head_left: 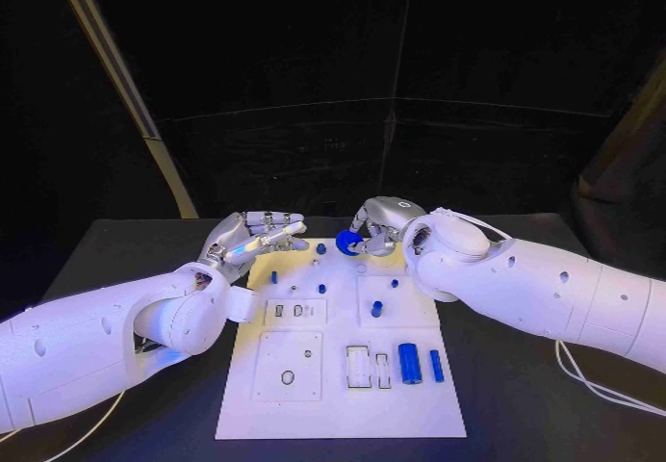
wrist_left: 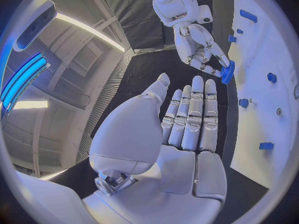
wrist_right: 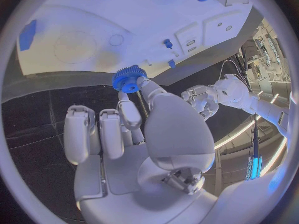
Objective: Assemble the parts on the task board
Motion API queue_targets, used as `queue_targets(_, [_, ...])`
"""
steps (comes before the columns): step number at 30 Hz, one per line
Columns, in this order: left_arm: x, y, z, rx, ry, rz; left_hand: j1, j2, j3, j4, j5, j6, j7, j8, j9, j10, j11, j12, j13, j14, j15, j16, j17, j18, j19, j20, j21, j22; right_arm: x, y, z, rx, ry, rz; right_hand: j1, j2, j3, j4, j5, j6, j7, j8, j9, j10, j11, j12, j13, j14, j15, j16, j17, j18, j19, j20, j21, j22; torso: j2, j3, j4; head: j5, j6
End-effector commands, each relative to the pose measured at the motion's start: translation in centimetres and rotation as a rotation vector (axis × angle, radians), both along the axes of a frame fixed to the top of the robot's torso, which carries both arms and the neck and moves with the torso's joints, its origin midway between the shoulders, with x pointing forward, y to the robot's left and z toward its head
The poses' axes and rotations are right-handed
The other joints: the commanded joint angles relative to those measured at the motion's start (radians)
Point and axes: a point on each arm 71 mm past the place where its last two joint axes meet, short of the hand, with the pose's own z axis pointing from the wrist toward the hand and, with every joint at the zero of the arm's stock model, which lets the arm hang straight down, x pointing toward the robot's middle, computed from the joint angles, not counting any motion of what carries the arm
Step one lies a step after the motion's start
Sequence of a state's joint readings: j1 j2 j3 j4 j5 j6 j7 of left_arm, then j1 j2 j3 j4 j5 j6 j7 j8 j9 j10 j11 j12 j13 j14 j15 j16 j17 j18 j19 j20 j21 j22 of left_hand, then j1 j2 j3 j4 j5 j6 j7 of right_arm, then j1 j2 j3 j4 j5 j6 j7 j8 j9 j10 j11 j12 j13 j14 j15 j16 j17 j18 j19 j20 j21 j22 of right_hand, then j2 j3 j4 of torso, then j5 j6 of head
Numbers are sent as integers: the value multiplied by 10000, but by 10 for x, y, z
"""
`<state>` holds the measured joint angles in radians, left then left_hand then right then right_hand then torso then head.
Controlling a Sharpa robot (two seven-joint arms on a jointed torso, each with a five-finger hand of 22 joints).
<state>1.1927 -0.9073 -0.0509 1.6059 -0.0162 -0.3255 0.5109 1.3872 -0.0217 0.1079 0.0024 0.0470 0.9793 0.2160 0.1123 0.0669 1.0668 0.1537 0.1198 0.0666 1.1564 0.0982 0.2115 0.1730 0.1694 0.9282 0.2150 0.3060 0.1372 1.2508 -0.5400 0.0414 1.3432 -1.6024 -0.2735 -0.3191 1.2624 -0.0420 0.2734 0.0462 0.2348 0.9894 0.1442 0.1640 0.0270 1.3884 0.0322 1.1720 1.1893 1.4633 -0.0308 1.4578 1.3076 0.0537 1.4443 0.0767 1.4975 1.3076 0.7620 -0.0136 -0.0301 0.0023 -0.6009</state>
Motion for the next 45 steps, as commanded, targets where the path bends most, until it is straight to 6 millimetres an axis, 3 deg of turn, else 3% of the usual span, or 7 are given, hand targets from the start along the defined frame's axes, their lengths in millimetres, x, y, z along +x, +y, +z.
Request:
queue_targets(1, [0,0,2,-2,-80,-37,-1,99,-17,-51,13,17,14,-51,-16,25,45,-42,-16,1,68,-47,13,131,54,29,-31,-9,-1,11,4,290,-250,-22,-91,7,65,4,46,389,-219,-54,396,-9,13,-46,-5,640,-61,10,305,-108,47,-12,40,675,17,12,16,62,-9])
queue_targets(3, [1,2,2,-13,-104,70,4,106,-11,-59,12,20,14,-54,-15,27,45,-47,-16,2,68,-52,14,131,54,29,-33,-11,-1,25,2,226,-107,184,-118,1,77,19,53,389,-216,-61,396,-7,16,-50,-3,637,-59,3,293,-108,46,-12,39,673,17,23,7,93,-13])
queue_targets(5, [2,4,2,-33,-137,206,5,108,-10,-62,12,20,13,-55,-15,27,45,-49,-16,2,68,-55,14,131,54,29,-34,-12,-3,32,-5,78,44,321,-132,-10,80,25,54,387,-215,-65,396,-8,18,-56,-6,638,-58,4,295,-109,48,-11,41,677,27,21,21,86,-12])
queue_targets(12, [3,9,3,-117,-229,555,24,117,7,-103,12,21,10,-74,-16,21,47,-77,-19,-12,73,-87,15,129,47,31,-47,-22,-5,49,-24,-389,445,581,-150,-51,93,20,42,367,-210,-86,393,-14,22,-76,-14,636,-55,-2,287,-109,49,-10,41,680,18,27,-22,166,-61])
queue_targets(35, [5,7,3,-166,-195,575,24,117,7,-103,12,21,10,-74,-16,21,47,-77,-19,-12,73,-87,15,129,47,31,-47,-22,-3,70,-33,-420,311,608,-204,-224,176,-32,-120,189,-141,-236,380,-68,75,-207,-71,641,-17,5,319,-112,51,16,42,689,6,23,-32,223,-90])
queue_targets(39, [5,7,3,-169,-172,548,24,117,7,-103,12,21,10,-74,-16,21,47,-77,-19,-12,73,-87,15,129,47,31,-47,-22,-2,72,-33,-445,328,639,-265,-321,185,-38,-312,26,-88,-350,374,-183,122,-428,-233,639,21,-1,317,-111,46,48,38,685,11,22,-26,220,-80])
queue_targets(45, [5,7,3,-168,-139,520,24,117,7,-103,12,21,10,-74,-16,21,47,-77,-19,-12,73,-87,15,129,47,31,-47,-22,-2,73,-35,-632,498,671,-647,-646,-156,117,-757,-323,-16,-581,380,-312,211,-670,-391,637,103,-5,330,-104,20,126,22,657,3,19,-36,240,-90])
